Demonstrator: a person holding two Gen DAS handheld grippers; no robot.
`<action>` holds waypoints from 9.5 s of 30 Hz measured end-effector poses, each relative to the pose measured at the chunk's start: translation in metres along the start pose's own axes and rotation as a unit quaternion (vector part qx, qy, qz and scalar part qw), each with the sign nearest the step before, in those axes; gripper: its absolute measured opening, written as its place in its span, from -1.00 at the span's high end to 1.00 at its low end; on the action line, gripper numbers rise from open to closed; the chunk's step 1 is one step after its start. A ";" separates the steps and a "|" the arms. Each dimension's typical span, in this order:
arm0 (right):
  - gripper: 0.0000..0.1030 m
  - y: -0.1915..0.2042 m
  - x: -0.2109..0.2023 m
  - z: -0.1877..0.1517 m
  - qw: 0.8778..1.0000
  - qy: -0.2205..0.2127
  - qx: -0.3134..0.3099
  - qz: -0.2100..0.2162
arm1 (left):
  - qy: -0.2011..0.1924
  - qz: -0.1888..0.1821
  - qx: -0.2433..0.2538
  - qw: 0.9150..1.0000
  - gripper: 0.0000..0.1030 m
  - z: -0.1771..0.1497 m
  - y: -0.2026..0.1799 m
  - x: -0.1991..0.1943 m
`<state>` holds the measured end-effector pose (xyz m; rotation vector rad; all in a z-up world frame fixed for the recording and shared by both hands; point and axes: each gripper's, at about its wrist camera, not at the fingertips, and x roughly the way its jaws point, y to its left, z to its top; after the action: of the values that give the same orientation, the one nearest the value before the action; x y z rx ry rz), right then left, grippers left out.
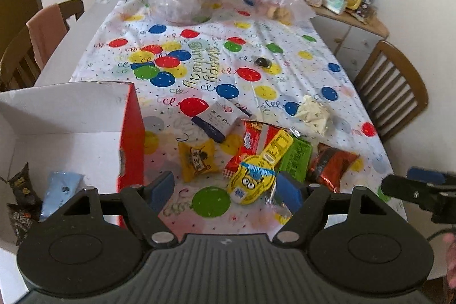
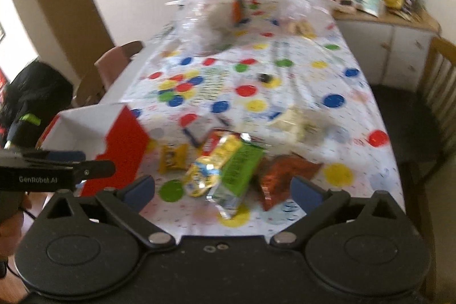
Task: Organize snacks
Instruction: 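Reach the left gripper toward the yellow packet while the right gripper approaches the copper-brown chips packet, then grasp the yellow packet with the left gripper while the right gripper grasps the copper-brown packet, then carry both held packets over the white box and lower them inside, then open both grippers to drop the packets into the box, then withdraw both open grippers from the box back toward the snack pile, then reach the left gripper toward the yellow minion packet while the right gripper approaches the beige translucent packet, then grasp the yellow minion packet with the left gripper while the right gripper grasps the beige packet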
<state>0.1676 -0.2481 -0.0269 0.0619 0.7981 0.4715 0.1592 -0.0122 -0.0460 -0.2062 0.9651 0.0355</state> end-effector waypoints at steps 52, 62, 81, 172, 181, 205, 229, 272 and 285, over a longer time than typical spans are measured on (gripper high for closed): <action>0.12 -0.093 0.140 -0.009 0.963 0.093 0.252 0.001 | 0.096 0.082 -0.091 0.988 0.26 0.024 0.027 0.148; 0.25 -0.097 0.117 -0.019 0.964 0.073 0.256 0.001 | 0.099 0.059 -0.096 0.989 0.26 0.017 0.022 0.126; 0.25 -0.052 0.032 -0.017 0.985 0.050 0.159 0.035 | 0.080 0.029 -0.037 0.996 0.26 0.002 0.004 0.022; -0.20 0.270 0.128 0.001 0.988 0.087 -0.097 0.083 | 0.044 0.121 -0.034 0.991 -0.20 -0.033 0.228 -0.045; -0.42 0.254 0.090 0.008 0.990 0.051 -0.084 0.100 | -0.015 0.100 -0.003 0.995 -0.29 -0.029 0.183 -0.074; -0.78 0.073 0.001 0.007 0.999 0.005 0.006 0.047 | -0.054 -0.030 0.104 0.993 -0.54 -0.023 0.014 -0.054; -0.92 -0.091 0.052 0.026 0.998 0.040 0.043 0.003 | 0.105 0.015 0.211 0.972 -0.54 -0.016 -0.045 0.098; -0.08 -0.086 0.214 0.069 0.978 0.113 -0.178 -0.013 | 0.123 -0.014 0.218 0.968 -0.08 -0.019 -0.056 0.140; 0.18 -0.087 0.178 0.052 0.988 0.092 -0.125 -0.015 | 0.120 -0.006 0.166 0.979 -0.07 -0.031 -0.048 0.125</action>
<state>0.3443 -0.2435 -0.1304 -0.2288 0.9131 0.5504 0.2114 -0.0732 -0.1575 0.0948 1.1929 -0.1649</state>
